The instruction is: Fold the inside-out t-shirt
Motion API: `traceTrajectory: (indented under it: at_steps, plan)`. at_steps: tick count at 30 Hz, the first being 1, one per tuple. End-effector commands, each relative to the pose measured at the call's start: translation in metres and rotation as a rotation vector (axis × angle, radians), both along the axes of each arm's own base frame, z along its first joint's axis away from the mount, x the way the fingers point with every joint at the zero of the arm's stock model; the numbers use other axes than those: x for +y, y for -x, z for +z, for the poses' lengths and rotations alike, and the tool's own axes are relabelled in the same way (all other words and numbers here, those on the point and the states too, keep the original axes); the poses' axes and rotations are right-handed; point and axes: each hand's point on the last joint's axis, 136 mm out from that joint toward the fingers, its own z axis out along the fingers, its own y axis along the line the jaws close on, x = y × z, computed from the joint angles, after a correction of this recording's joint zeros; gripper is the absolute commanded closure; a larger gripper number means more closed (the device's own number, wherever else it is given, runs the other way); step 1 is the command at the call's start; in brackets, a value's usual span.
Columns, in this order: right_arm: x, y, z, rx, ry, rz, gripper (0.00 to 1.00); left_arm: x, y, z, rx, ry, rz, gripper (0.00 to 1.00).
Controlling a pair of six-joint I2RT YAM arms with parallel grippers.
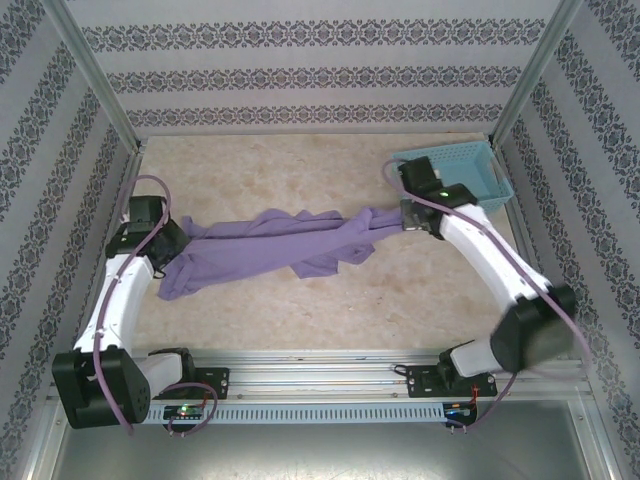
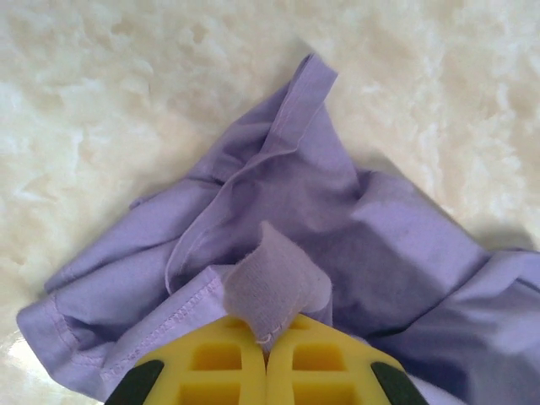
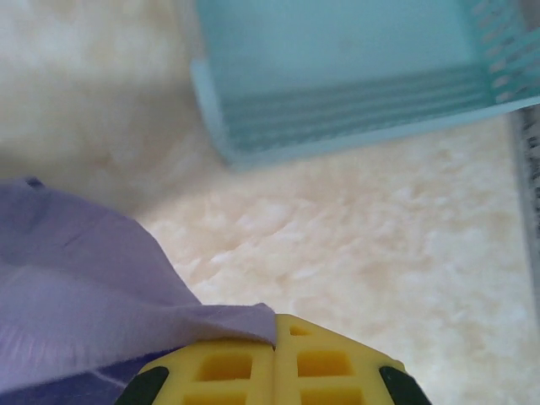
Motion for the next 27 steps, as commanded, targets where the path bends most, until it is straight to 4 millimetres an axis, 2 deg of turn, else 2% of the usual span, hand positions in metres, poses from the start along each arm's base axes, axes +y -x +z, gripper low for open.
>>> traceTrajectory:
  at_steps: [1,4,9,12,14,17,19,22,25,27]
  plan:
    - [-0.019,0.028,0.085,-0.233,-0.075,-0.031,1.0,0.009,0.008,0.042,-0.083,-0.045,0.031,1.0]
    - [-0.01,0.051,0.153,-0.439,-0.208,0.047,1.0,0.002,0.013,0.082,-0.202,-0.014,0.035,1.0]
    - [-0.005,0.099,0.252,-0.712,-0.347,0.141,1.0,-0.007,0.039,0.189,-0.451,-0.016,0.025,1.0]
    - [-0.013,0.132,0.303,-0.858,-0.385,0.162,1.0,-0.008,0.065,0.249,-0.586,-0.066,0.021,1.0]
    - [-0.017,0.155,0.331,-0.943,-0.407,0.181,1.0,-0.01,0.082,0.278,-0.665,-0.091,0.019,1.0]
    - [-0.021,0.182,0.365,-1.043,-0.426,0.21,1.0,-0.012,0.102,0.307,-0.756,-0.118,0.022,1.0]
    - [-0.025,0.186,0.376,-1.071,-0.411,0.202,1.0,-0.012,0.106,0.314,-0.785,-0.136,0.02,1.0]
    - [-0.027,0.168,0.376,-1.055,-0.374,0.176,1.0,-0.008,0.091,0.3,-0.738,-0.142,0.022,1.0]
    - [-0.022,0.131,0.359,-0.967,-0.33,0.143,1.0,-0.005,0.055,0.262,-0.62,-0.11,0.004,1.0]
    - [-0.009,0.098,0.333,-0.867,-0.311,0.167,1.0,-0.01,0.025,0.228,-0.504,-0.062,-0.046,1.0]
